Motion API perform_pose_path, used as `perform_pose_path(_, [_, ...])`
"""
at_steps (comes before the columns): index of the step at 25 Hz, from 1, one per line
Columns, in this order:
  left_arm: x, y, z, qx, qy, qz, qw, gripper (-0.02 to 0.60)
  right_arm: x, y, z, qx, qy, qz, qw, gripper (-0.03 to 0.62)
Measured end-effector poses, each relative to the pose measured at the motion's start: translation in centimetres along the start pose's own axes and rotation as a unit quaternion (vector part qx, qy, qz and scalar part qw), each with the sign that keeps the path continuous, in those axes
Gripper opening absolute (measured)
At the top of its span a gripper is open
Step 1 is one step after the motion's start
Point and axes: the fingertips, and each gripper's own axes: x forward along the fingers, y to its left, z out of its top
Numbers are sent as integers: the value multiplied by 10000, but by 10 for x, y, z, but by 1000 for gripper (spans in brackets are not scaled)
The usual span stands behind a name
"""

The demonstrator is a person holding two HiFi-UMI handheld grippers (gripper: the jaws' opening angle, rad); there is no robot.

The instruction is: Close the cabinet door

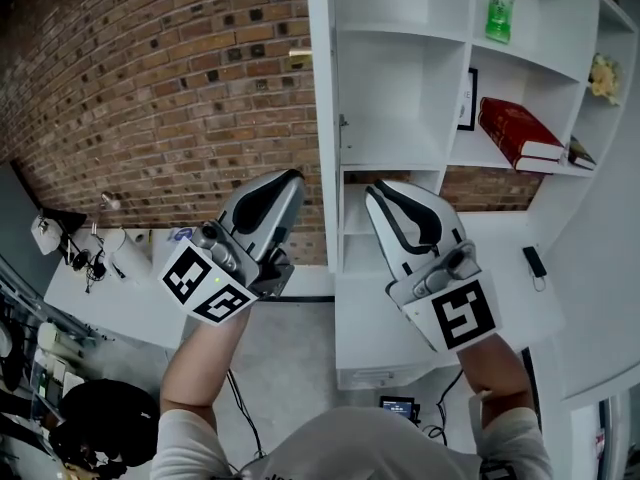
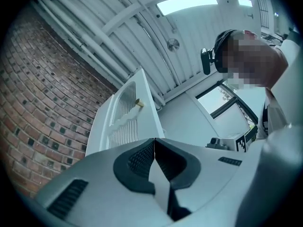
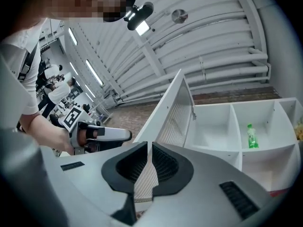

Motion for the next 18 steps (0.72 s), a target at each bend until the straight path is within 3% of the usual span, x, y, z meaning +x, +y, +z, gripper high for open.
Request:
perform_pose_path(11, [38, 21, 59, 127, -418, -270, 9987, 15, 25, 2, 44, -457, -301, 111, 9984, 75])
perform_pose_path(13, [43, 23, 68, 150, -495, -312, 9982, 39, 29, 4, 47, -528, -289, 149, 9981, 89])
perform_pose_path(18, [55, 31, 77, 148, -471, -287, 9984, 48, 35, 6, 50, -622, -230, 158, 9977, 97])
